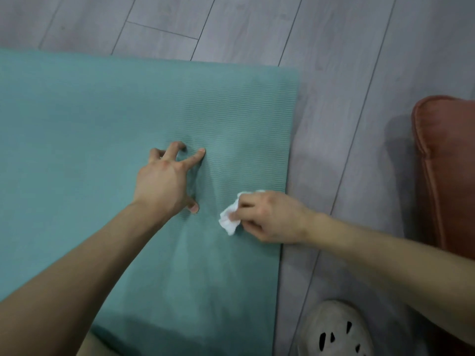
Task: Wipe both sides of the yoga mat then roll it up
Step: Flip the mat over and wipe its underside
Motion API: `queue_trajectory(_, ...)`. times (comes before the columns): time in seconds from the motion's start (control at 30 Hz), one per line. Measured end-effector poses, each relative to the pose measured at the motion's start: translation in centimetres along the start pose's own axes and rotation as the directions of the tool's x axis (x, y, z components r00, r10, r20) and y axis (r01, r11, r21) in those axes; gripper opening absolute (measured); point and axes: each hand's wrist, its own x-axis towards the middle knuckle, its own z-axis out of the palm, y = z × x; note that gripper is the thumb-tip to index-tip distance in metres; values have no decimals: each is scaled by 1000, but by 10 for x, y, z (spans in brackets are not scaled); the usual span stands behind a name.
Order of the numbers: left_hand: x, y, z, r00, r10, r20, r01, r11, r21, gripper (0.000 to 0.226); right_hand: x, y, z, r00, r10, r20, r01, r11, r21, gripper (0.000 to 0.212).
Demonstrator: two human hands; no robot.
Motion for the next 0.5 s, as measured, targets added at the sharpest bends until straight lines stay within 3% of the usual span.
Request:
queue_trajectory(0.07, 0, 2, 0, 1000, -10, -1, 10, 1000, -13, 138, 28, 46, -24, 994, 50, -97, -61, 990, -124, 29)
queue_trajectory(0.17, -1, 3, -1, 1000, -18, 12, 18, 999, -36, 138, 75, 126, -88, 865, 295, -406, -389, 905, -172, 32)
queue_trajectory(0.3, 0, 2, -1, 1000, -7, 4, 7, 999, -31, 138, 82, 117, -89, 731, 476, -489, -563, 825, -38, 30)
queue_trajectory(0.37, 0, 0, 0, 1000, 0, -9, -1, 1000, -12, 137, 51, 70, -46, 769, 495, -405, -523, 851, 48, 28)
queue_trajectory(0.4, 1, 0, 2, 1000, 3, -15, -3, 1000, -3, 136, 29, 42, -22, 836, 450, -314, -455, 888, 62, 28)
queue_trajectory(0.47, 2, -1, 2, 1000, 1, -20, -1, 1000, 3, 135, -9, -14, 12, 964, 256, -71, -250, 965, 85, 27)
queue_trajectory(0.5, 3, -1, 2, 1000, 2, -20, -2, 1000, 1, 135, -18, -28, 16, 989, 147, -6, -146, 986, 76, 25)
